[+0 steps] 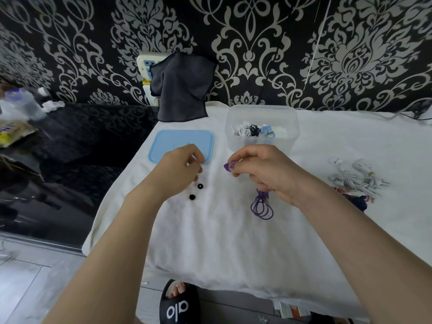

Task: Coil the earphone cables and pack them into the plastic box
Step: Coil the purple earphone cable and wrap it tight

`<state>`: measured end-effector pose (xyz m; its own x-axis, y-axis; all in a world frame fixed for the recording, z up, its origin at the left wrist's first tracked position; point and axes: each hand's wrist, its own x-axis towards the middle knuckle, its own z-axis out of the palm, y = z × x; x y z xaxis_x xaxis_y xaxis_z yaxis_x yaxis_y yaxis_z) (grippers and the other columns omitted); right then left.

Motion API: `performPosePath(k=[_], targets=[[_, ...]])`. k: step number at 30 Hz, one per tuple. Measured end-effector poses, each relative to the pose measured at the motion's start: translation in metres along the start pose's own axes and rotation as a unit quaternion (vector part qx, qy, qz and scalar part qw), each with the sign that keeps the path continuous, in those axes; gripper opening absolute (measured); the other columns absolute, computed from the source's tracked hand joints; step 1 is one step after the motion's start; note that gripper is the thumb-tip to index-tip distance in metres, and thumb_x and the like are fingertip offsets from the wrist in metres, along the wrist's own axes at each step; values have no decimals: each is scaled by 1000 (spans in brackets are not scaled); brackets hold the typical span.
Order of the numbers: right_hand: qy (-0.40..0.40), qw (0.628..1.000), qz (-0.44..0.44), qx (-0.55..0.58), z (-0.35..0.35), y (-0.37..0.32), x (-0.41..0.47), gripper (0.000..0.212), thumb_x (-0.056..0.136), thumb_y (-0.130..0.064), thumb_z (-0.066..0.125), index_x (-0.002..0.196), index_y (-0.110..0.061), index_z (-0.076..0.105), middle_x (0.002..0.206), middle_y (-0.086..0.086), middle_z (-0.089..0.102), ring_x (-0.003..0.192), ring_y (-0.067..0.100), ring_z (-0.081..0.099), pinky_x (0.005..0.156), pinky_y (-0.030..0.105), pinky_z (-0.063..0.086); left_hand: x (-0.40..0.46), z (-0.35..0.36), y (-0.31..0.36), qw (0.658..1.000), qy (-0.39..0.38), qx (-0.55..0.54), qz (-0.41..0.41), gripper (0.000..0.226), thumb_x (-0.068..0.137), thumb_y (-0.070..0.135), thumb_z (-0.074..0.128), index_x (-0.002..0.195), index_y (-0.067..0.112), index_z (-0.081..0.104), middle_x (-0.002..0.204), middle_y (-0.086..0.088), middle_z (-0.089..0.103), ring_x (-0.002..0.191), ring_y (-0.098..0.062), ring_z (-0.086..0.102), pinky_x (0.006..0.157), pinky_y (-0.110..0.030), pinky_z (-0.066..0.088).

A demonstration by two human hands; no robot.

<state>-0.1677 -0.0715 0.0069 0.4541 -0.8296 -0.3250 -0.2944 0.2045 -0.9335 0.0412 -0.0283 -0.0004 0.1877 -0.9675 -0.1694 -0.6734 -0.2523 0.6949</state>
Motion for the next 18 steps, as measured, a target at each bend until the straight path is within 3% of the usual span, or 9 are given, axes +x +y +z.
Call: performPosePath(k=[3,8,11,13,16,18], targets=[[11,1000,16,-4,0,-1,0,12,89,-16,67,98,-8,66,84,2,78,43,11,24,42,22,21,-2,-5,-8,995,-20,90,-47,23,93,7,45,91,22,63,92,-1,68,83,-24,69,60,-27,49],[-3,999,37,-26,0,-1,-3,4,90,-12,57,91,-11,53,89,4,79,34,8,28,46,27,30,-7,-17,-16,983,-52,148,-92,21,93,9,48,93,18,66,89,3,64,86,-22,67,65,-25,48],[-2,999,38,-25,-1,1,-1,7,89,-9,57,95,-10,59,85,3,78,33,7,33,50,30,42,-11,-21,-17,980,-103,141,-97,16,91,11,57,93,20,70,82,5,67,70,-12,62,63,-20,47],[-4,999,37,-7,-1,3,1,18,88,-6,55,101,-10,67,80,4,75,38,11,36,51,29,48,-13,-22,-20,977,-127,145,-86,14,89,12,63,91,23,72,87,5,71,70,-10,63,65,-19,49],[-14,998,45,44,2,4,3,23,89,0,53,99,-4,73,77,10,68,53,17,54,57,27,55,-15,-18,-25,978,-124,155,-71,11,86,15,70,91,25,72,94,7,71,69,-6,60,60,-14,44],[-21,997,52,51,4,5,4,20,91,0,53,97,0,72,79,11,70,55,14,53,55,25,54,-16,-15,-29,980,-113,156,-58,11,84,15,73,89,25,71,93,7,70,69,-6,59,54,-8,41]])
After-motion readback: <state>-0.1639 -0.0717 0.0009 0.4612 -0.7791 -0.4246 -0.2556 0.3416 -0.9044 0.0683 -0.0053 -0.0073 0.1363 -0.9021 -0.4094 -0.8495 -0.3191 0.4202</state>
